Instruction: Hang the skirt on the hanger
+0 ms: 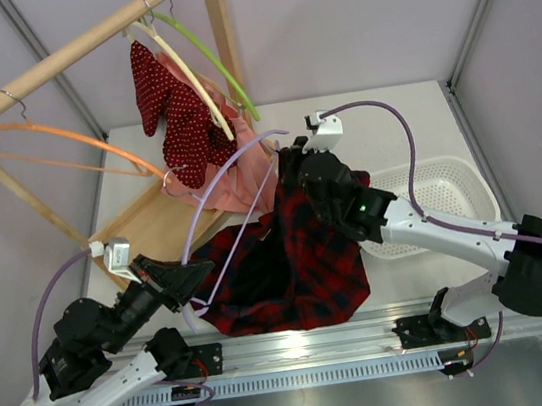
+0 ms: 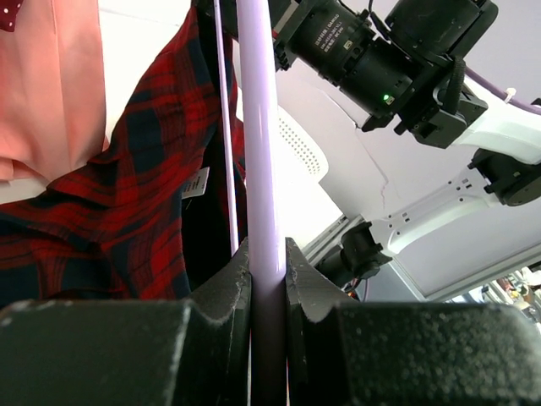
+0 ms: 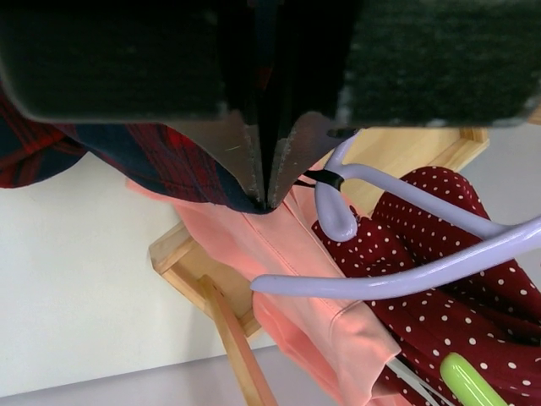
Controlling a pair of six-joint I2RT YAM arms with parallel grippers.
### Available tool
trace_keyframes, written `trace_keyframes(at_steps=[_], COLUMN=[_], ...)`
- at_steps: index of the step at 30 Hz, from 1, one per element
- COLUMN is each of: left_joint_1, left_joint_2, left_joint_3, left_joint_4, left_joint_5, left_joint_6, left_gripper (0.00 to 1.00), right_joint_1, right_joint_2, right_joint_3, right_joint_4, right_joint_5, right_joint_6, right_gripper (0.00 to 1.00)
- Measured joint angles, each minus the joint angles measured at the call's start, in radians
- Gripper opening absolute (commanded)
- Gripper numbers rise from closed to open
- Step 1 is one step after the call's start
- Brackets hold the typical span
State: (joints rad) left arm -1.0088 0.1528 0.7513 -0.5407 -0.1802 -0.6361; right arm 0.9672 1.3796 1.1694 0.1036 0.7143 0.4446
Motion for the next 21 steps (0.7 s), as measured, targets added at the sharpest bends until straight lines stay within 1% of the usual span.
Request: trace_keyframes(at_steps=[1, 2, 5, 7, 9, 10, 11, 16, 18, 19, 21], left_joint_1=[0.0, 0.0, 0.0, 0.0, 0.0, 0.0, -0.001, -0.001, -0.001, -0.001, -0.001], left_joint_2=[0.0, 0.0, 0.002, 0.022, 0.066, 0.107, 0.137, 0.298, 0.356, 0.386, 0.447], left_joint_3=[0.0, 0.0, 0.001, 0.025, 0.08, 0.134, 0.171, 0.4, 0.491, 0.536, 0.616], left_joint_4=[0.0, 0.0, 0.0, -0.015, -0.042, -0.066, -0.077, -0.177, -0.228, -0.255, -0.292], left_joint_5=[0.0, -0.001, -0.009, -0.016, -0.022, -0.024, -0.026, -0.014, 0.001, 0.005, 0.016], left_joint_6=[0.001, 0.002, 0.018, 0.045, 0.09, 0.121, 0.144, 0.289, 0.354, 0.386, 0.444], left_gripper=[0.0, 0.0, 0.0, 0.0, 0.0, 0.0, 0.0, 0.0, 0.0, 0.0, 0.0], right_joint_1=[-0.002, -0.003, -0.008, -0.014, -0.026, -0.036, -0.048, -0.126, -0.135, -0.138, -0.145], right_joint_2=[-0.002, -0.006, -0.034, -0.077, -0.138, -0.175, -0.207, -0.378, -0.438, -0.459, -0.501], right_joint_3=[0.0, 0.0, 0.0, 0.0, 0.0, 0.0, 0.0, 0.027, 0.027, 0.027, 0.027], right_joint_4=[-0.003, -0.009, -0.056, -0.104, -0.158, -0.188, -0.211, -0.347, -0.385, -0.396, -0.415], right_joint_5=[-0.006, -0.013, -0.029, -0.043, -0.057, -0.065, -0.072, -0.119, -0.132, -0.14, -0.158], right_joint_6=[0.001, 0.0, -0.004, -0.01, -0.016, -0.019, -0.019, -0.06, -0.084, -0.093, -0.116], right_gripper=[0.18, 0.31, 0.45, 0.5, 0.54, 0.59, 0.61, 0.65, 0.7, 0.74, 0.75])
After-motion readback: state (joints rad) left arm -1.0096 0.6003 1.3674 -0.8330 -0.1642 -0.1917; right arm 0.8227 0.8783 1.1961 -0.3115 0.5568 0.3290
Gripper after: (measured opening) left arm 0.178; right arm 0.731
